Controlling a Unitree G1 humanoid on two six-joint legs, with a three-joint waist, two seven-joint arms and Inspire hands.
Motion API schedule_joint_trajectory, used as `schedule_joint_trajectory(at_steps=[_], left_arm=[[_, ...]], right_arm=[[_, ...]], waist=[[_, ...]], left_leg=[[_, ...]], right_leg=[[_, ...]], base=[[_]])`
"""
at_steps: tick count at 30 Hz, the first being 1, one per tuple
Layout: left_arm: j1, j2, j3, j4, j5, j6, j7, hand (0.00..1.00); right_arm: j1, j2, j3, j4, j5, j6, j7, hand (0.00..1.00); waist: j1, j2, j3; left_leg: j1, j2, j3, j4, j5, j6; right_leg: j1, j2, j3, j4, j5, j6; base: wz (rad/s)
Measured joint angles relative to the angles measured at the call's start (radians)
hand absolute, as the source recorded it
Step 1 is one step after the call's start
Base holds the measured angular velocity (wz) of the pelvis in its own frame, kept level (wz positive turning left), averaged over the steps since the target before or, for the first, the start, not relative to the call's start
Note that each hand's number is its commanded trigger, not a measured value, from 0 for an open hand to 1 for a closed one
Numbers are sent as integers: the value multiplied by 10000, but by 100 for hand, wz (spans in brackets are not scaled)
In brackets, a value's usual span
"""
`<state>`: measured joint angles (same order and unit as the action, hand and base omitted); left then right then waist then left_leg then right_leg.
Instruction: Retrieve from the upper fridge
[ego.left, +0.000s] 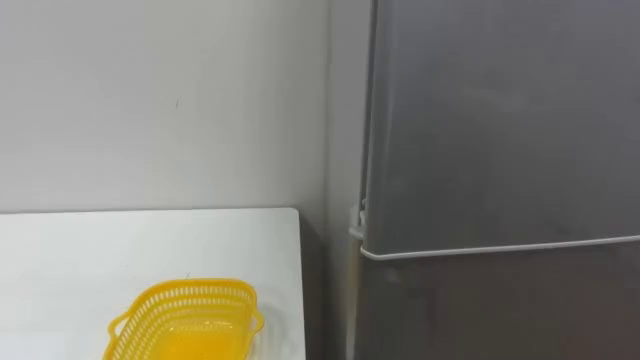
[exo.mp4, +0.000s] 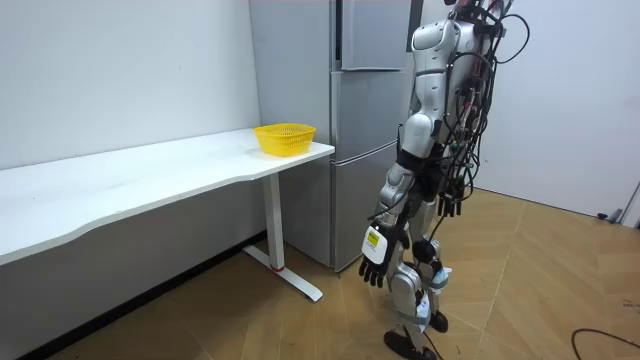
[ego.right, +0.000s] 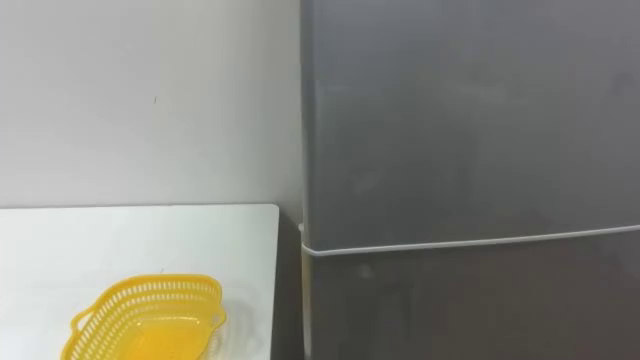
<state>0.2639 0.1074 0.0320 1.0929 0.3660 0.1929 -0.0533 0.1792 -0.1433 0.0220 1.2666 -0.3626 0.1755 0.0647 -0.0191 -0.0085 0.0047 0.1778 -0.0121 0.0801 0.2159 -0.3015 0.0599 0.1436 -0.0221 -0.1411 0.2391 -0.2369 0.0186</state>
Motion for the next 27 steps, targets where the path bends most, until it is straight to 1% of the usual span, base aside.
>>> schedule_joint_trajectory(at_steps=[16,23,27], left_arm=[[14,4,-7,44,-5,-8,1,0],[-26,4,3,45,-18,-15,1,0],[-84,2,44,53,-56,-103,21,0]], right_arm=[[-8,-1,-30,-2,14,-1,7,0],[-16,0,-38,-5,16,-10,-194,0],[-20,10,-41,-8,79,-43,-209,0]], waist=[[10,8,5],[1,14,3],[6,12,4]], left_leg=[[56,5,13,-57,0,0],[81,12,18,-112,0,0],[64,14,5,-135,0,0]], right_leg=[[-7,13,4,-6,0,0],[-11,28,12,-7,0,0],[-7,30,2,-1,-1,1]], base=[[0],[0],[0]])
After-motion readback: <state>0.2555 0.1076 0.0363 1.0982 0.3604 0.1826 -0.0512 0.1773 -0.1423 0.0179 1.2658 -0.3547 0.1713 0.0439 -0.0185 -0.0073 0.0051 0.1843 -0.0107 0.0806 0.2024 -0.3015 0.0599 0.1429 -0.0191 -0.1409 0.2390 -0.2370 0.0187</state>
